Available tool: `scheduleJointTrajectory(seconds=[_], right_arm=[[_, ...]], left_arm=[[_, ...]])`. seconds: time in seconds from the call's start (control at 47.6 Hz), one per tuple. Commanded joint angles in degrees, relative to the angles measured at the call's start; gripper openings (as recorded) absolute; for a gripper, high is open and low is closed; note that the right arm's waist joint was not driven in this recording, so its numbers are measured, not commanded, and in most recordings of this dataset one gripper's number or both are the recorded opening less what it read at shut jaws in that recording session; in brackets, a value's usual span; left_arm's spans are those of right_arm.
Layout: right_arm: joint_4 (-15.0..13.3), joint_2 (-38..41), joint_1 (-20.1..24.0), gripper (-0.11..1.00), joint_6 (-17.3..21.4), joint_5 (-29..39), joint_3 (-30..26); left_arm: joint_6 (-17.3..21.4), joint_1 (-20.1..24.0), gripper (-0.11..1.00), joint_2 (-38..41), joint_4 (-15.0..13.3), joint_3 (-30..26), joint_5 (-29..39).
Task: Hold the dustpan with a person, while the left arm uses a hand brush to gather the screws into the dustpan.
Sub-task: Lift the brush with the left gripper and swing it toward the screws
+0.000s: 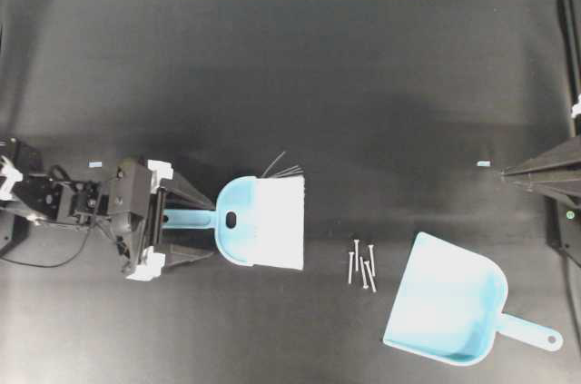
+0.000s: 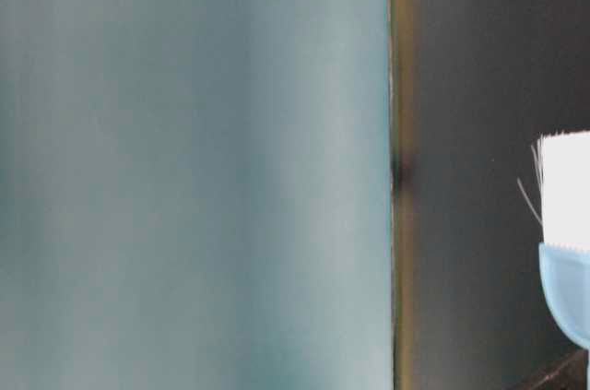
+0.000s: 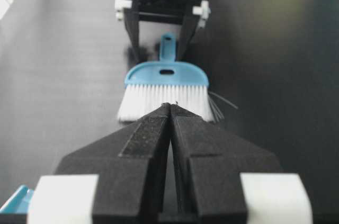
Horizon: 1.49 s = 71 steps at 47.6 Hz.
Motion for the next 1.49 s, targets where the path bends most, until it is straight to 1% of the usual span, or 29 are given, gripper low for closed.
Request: scheduleJointTrajectory(seconds=[0.0,0.147,0.189,0.231,0.294,0.336,0.378,0.441,0.505,0.589,0.694,0.883,0.946,1.009,1.072,1.135,1.219,1.366,1.472], right_arm=[[0.2,0.2,0.0,0.00,0.5,-0.3,-0.1],[0.2,-0.2,0.0,0.00,0.5,-0.3,0.3],[0.2,-0.2,0.0,0.00,0.5,-0.4,0.4],[0.2,-0.3,0.0,0.00,0.5,-0.3,0.4],[0.2,-0.4,-0.1,0.00,0.4,-0.3,0.5],[0.2,-0.6,0.0,0.00,0.4,-0.1,0.7],[0.1,-0.8,0.0,0.00,0.4,0.1,0.8],[0.1,-1.2,0.0,0.00,0.4,0.5,1.1],[-0.2,-1.7,0.0,0.00,-0.5,0.8,1.3],[-0.3,-2.2,0.0,0.00,-0.6,1.2,2.0],[-0.3,-3.0,-0.1,0.00,-0.4,2.5,2.1],[-0.4,-4.0,-0.1,0.00,-1.1,7.6,4.1],[-0.6,-4.0,0.0,0.00,-1.1,6.6,4.8],[-0.8,-4.0,0.0,0.00,-1.1,6.1,5.3],[-0.8,-4.1,0.0,0.00,-1.1,5.6,6.0],[-0.8,-4.2,0.0,0.00,-1.2,5.0,6.8],[-0.8,-4.6,0.0,0.00,-1.1,4.4,7.5],[-0.9,-5.2,0.0,0.00,-1.2,4.0,7.7],[-0.8,-5.8,0.0,0.00,-1.2,4.2,7.8]], left_arm=[[-0.1,0.6,0.87,0.5,0.2,-0.9,2.1],[-0.1,1.0,0.86,0.6,0.2,-1.5,5.9],[-0.1,1.1,0.83,0.6,0.1,-1.6,6.9],[-0.1,1.3,0.79,0.6,0.2,-1.6,7.7],[-0.1,1.7,0.67,0.5,0.1,-1.6,9.1],[0.0,1.8,0.57,0.4,0.1,-1.6,9.8],[0.1,1.9,0.45,0.4,0.1,-1.6,10.2],[0.9,2.2,0.31,0.4,0.1,-1.6,10.6],[2.2,2.2,0.30,-0.3,0.1,-1.7,11.0],[3.8,2.3,0.30,-2.4,0.1,-1.9,12.7],[5.6,2.5,0.30,-7.0,0.1,-3.1,18.5],[10.5,2.6,0.30,-19.8,0.1,-8.4,39.3],[12.9,3.3,0.30,-24.3,0.2,-11.0,46.7],[14.6,3.7,0.30,-27.5,0.2,-13.3,51.8],[15.4,3.9,0.30,-30.0,0.2,-15.6,56.6],[15.6,4.0,0.30,-31.7,0.2,-17.5,60.5],[14.9,4.0,0.30,-32.0,0.2,-19.9,64.7],[13.2,3.4,0.30,-30.4,0.2,-23.6,71.4],[12.8,2.5,0.30,-28.6,0.2,-26.8,77.3]])
